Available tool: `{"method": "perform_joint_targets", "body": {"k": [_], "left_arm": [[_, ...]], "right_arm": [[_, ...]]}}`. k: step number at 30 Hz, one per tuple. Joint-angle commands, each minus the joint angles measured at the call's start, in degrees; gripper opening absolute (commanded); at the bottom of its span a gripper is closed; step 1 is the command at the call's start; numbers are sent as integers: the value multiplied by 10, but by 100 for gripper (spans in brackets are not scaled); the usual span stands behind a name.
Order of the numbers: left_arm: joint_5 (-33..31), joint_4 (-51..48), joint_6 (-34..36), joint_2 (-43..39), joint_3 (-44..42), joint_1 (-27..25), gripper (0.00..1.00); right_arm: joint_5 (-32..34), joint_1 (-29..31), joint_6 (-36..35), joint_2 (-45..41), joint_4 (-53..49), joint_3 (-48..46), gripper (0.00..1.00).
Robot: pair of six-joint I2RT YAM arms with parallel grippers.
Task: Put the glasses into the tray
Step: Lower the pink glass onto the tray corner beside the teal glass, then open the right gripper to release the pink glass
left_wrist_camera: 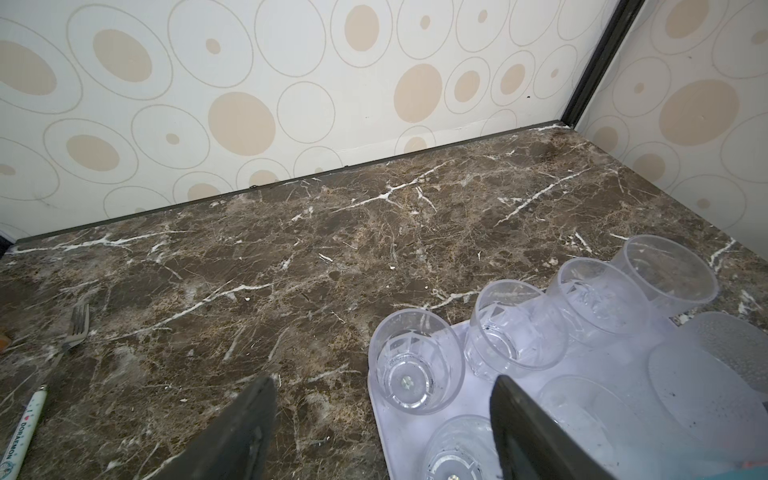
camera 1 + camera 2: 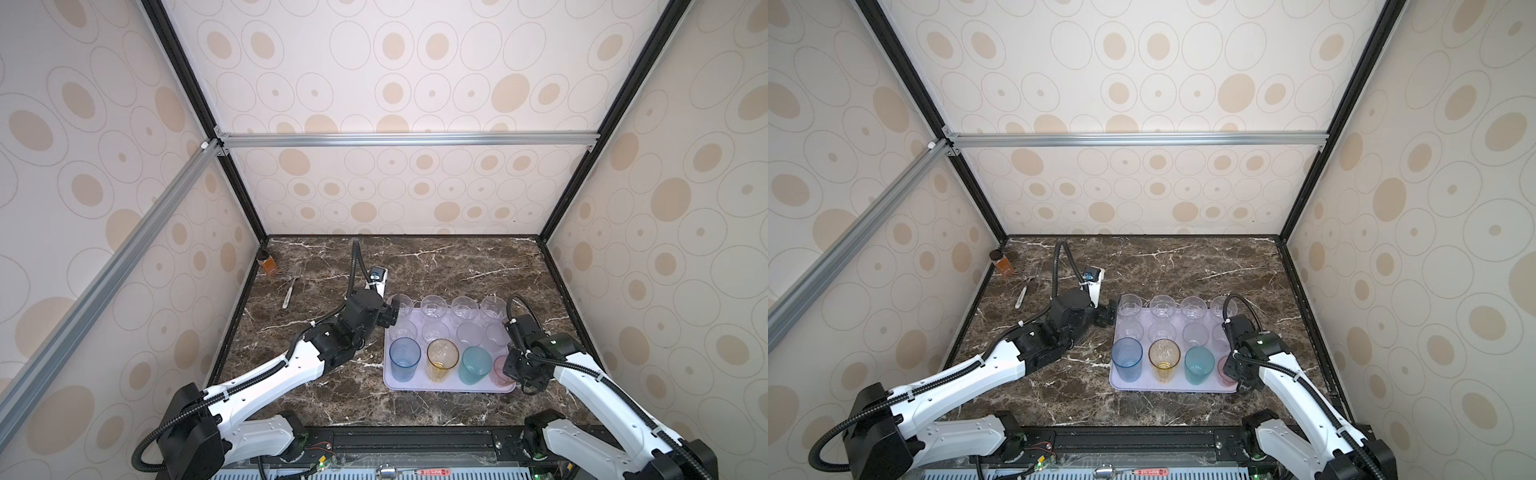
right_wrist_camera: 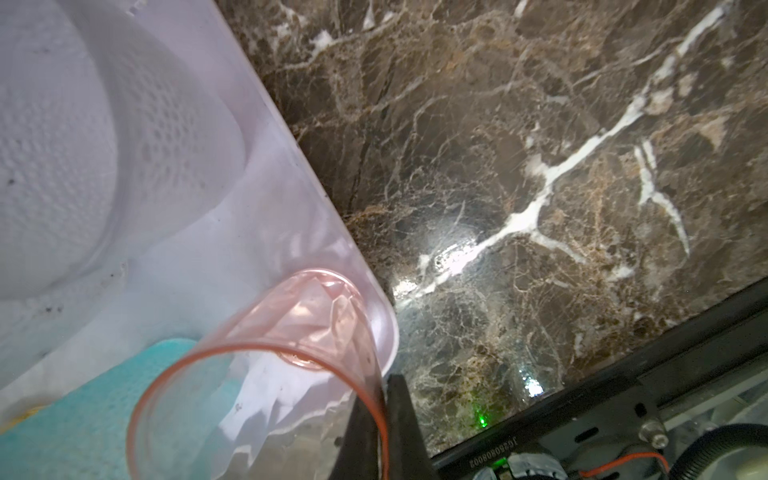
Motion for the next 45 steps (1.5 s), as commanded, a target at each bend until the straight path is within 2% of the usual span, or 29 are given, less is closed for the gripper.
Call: {"method": "perform_joint_targets", "body": {"k": [1, 5, 10, 14, 18, 21, 24, 26, 28, 32, 38, 45], "left_arm": [[0, 9, 0, -13, -3, 5, 81], [0, 7, -1, -15, -4, 5, 81], [-3, 7, 0, -15, -4, 6, 81], [-7, -2, 1, -15, -2, 9, 81], [-31, -58, -1, -15, 13, 33, 80], [-12, -82, -10, -29, 12, 73, 79], [17, -86, -19, -51, 3, 103, 79], [36, -86, -24, -59, -5, 113, 79], [58, -86, -33, -62, -17, 118, 79], [100, -83, -54, -66, -42, 127, 79], [134, -67, -82, -77, -95, 141, 79], [144, -48, -95, -67, -113, 146, 79]], "right_arm": [[-3, -1, 3, 12, 11, -12, 3], [-5, -1, -1, 14, 11, -11, 6], [-9, -1, -7, 3, -6, 8, 26], [-3, -1, -16, -6, -45, 49, 36], [0, -1, -29, -27, -84, 89, 40], [9, -30, -59, -38, -101, 134, 42], [2, -65, -99, -23, -94, 163, 44], [-24, -109, -124, -8, -74, 168, 44], [-75, -164, -143, 1, -29, 154, 42], [-222, -277, -148, 35, 68, 100, 34], [-264, -292, -166, 88, 110, 55, 32], [-263, -300, -169, 112, 152, 5, 32]]}}
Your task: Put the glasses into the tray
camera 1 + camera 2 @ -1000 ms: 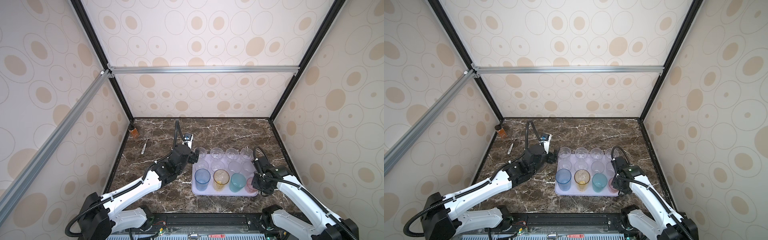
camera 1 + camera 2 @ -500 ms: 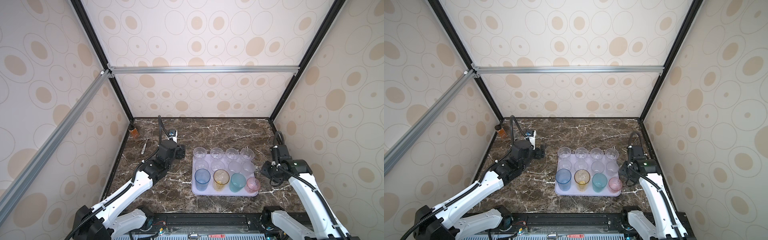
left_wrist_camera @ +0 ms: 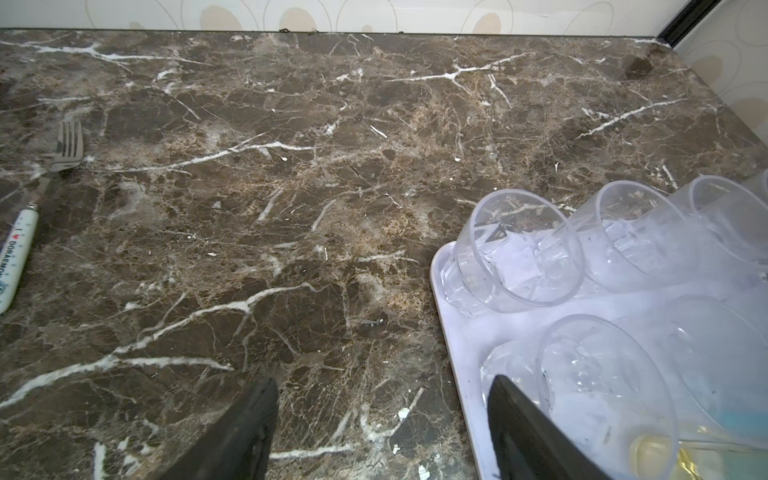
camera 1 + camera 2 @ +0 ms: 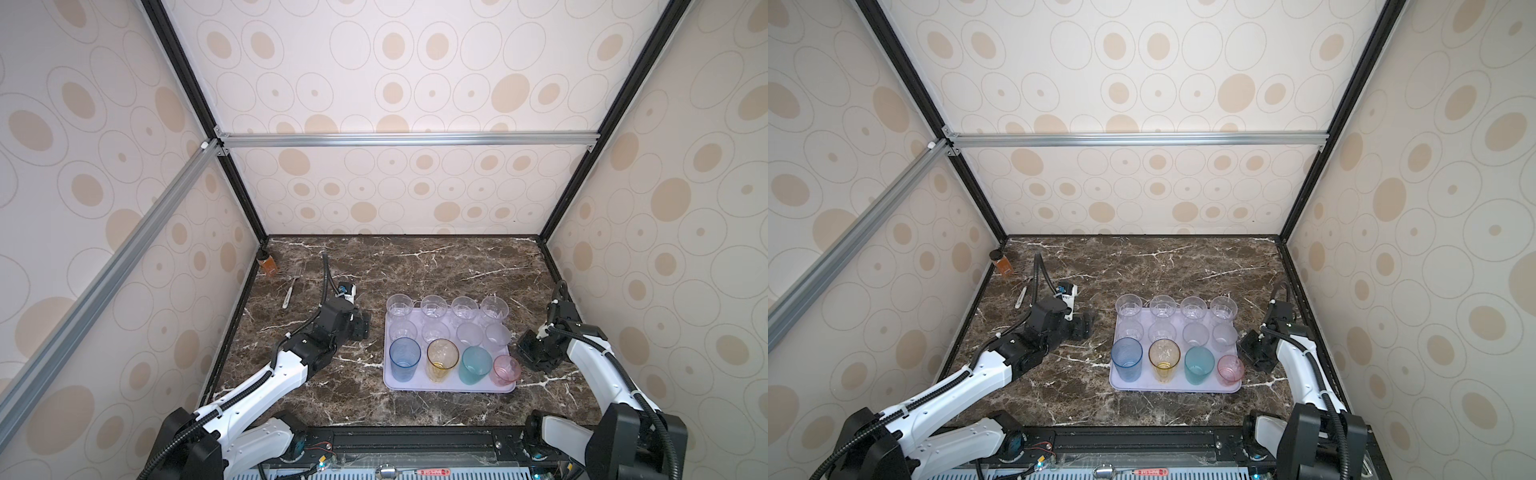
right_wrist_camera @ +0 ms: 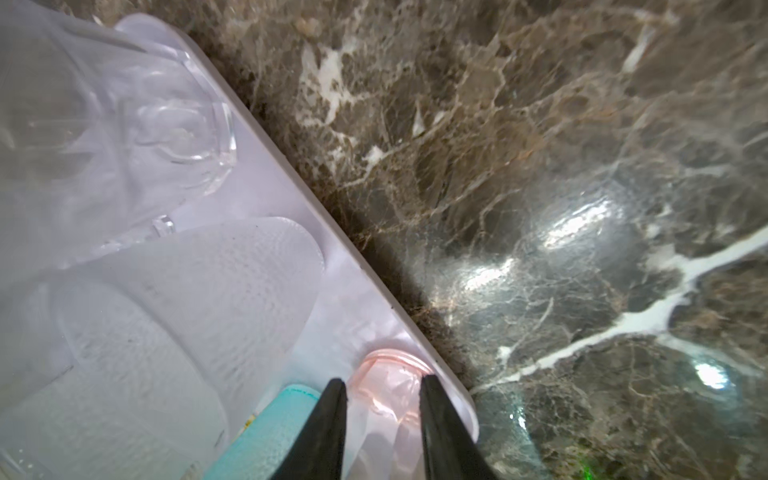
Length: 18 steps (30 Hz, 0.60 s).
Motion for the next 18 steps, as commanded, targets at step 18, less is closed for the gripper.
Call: {"method": "perform_joint_targets", "body": {"k": [18], "left_arm": [[11, 27, -16, 13, 16, 8, 78]], "right_arm": [[-18, -13, -30, 85, 89, -44, 22]]}}
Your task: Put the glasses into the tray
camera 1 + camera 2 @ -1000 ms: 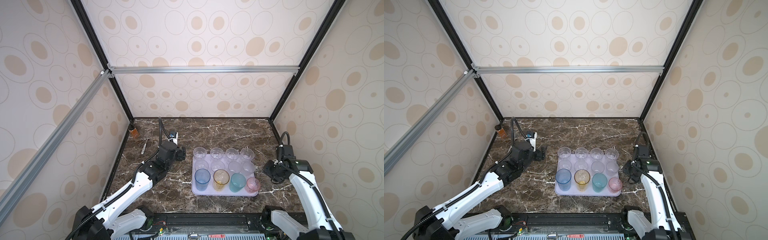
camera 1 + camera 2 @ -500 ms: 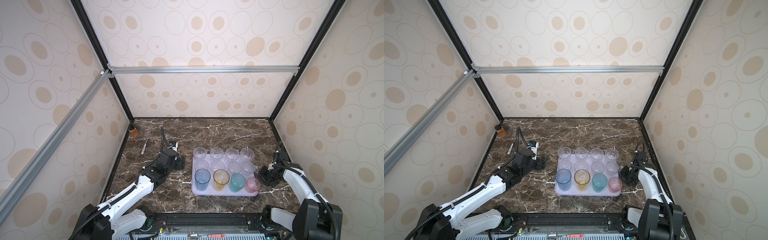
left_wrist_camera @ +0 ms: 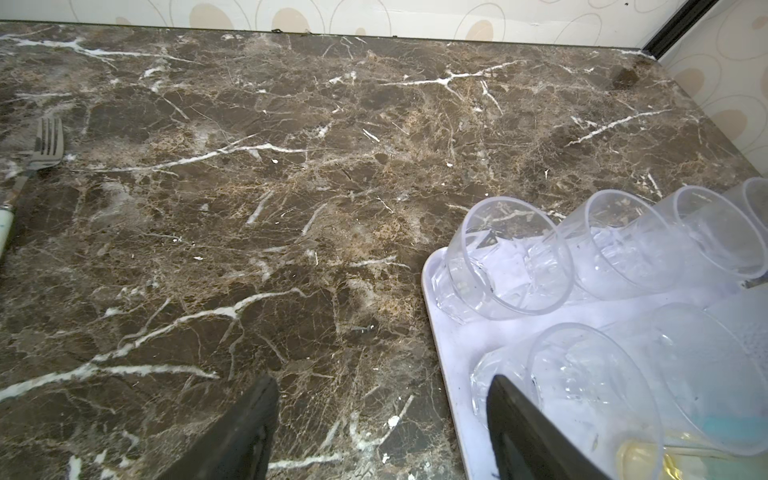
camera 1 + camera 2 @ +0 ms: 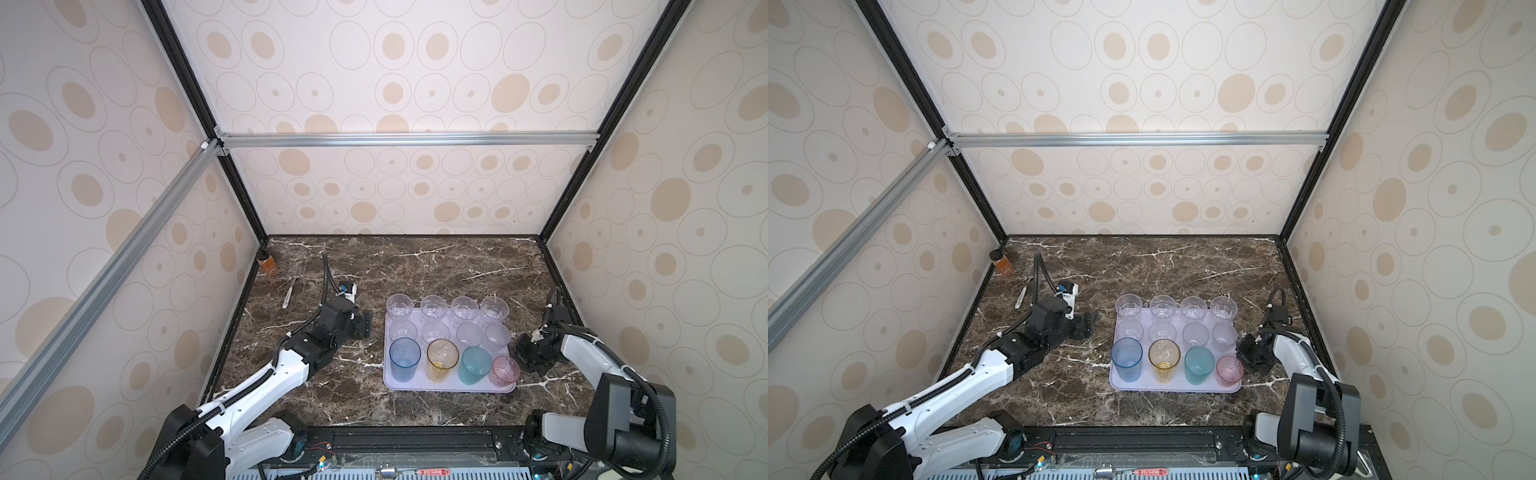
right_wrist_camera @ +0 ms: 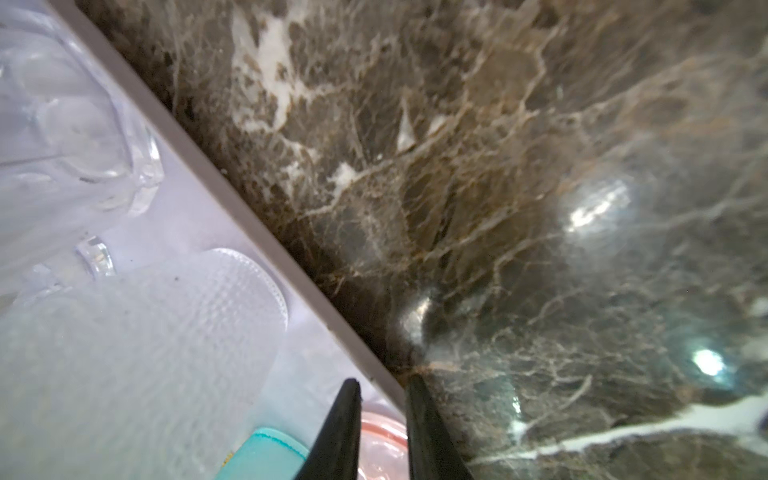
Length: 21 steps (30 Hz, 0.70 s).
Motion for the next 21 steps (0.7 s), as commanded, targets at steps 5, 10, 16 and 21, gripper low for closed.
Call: {"method": "perform_joint_targets", "body": {"k": [5, 10, 16, 21], "left_arm": [[-1, 12, -7, 4, 19, 5, 78], [-1, 11, -8, 6, 22, 5, 78], [-3, 14, -8, 10, 24, 5, 78], [-3, 16, -8, 13, 27, 5, 78]], "right_arm": [[1, -4, -15, 23, 19, -14, 18], [-10, -4, -19, 36, 31, -21, 10], [-32, -1, -7, 35, 48, -36, 5], [-37, 16, 18, 23, 63, -50, 2]]}}
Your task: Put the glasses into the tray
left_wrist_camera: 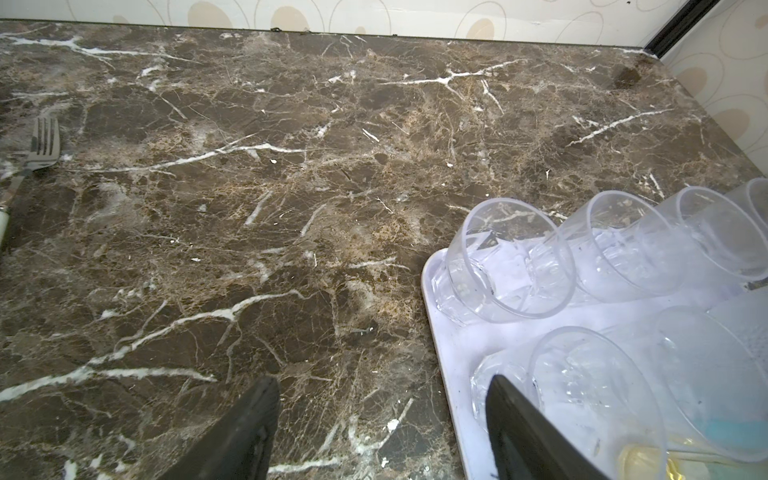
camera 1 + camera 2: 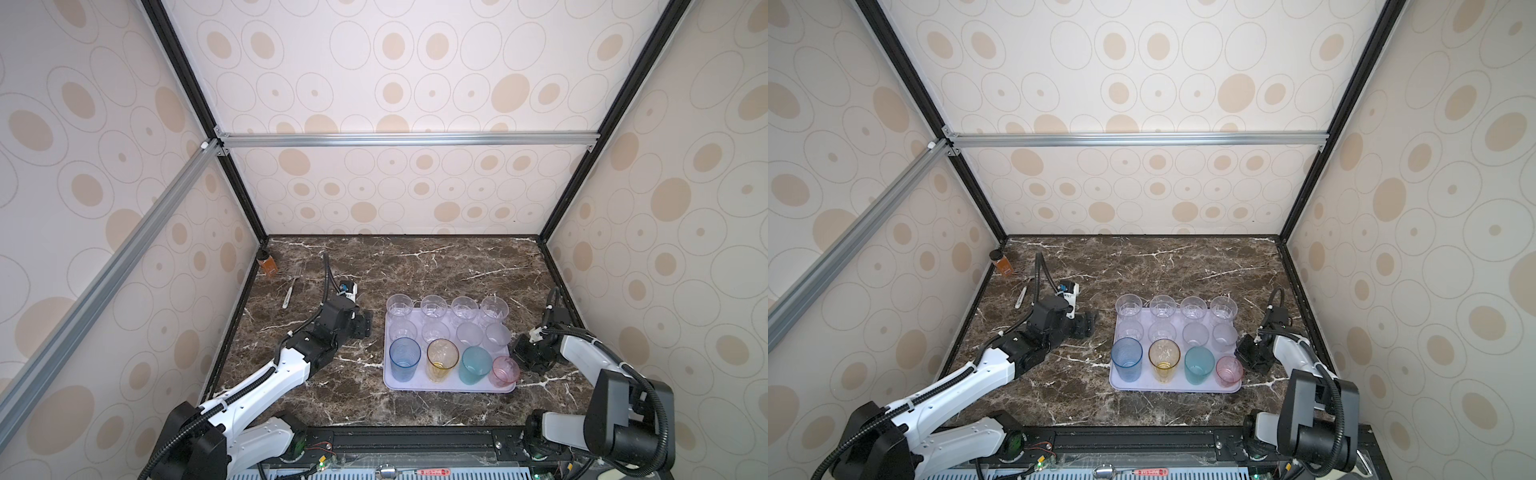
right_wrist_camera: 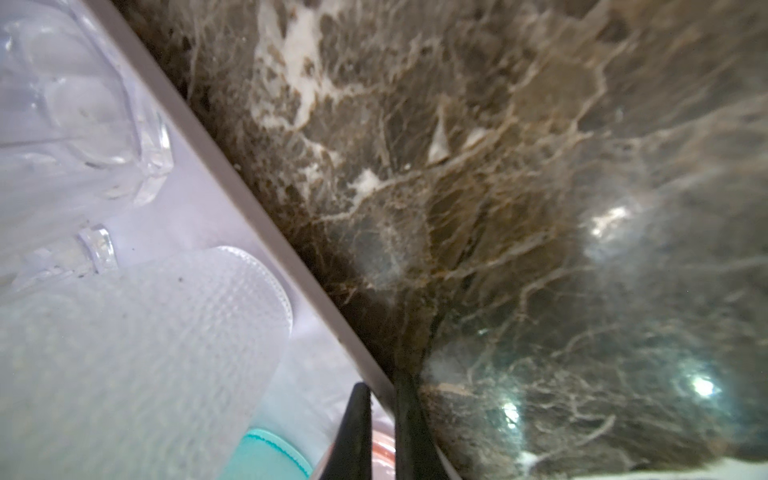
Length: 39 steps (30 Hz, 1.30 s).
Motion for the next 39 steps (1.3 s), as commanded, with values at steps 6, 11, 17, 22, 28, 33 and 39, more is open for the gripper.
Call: {"method": "perform_joint_targets", "body": {"k": [6, 11, 17, 22, 28, 33, 39], "left_arm": [[-4, 12, -10, 5, 26, 5, 78], [-8, 9, -7, 0, 25, 5, 78], [-11, 8, -6, -1, 23, 6, 78], [-11, 6, -3, -2, 26, 6, 78], [-17, 0, -2, -7, 27, 7, 78], [-18, -3, -2, -7, 29, 7, 78], [-23, -9, 2, -11, 33, 9, 78]], "right_arm": [[1, 83, 110, 29, 66, -38, 1], [17, 147, 156, 60, 94, -22, 0], [35, 204, 181, 103, 113, 11, 0], [58, 214, 162, 135, 95, 56, 0], [115, 214, 103, 159, 37, 118, 0], [141, 213, 62, 190, 6, 168, 0], [176, 214, 23, 217, -28, 226, 0]]}}
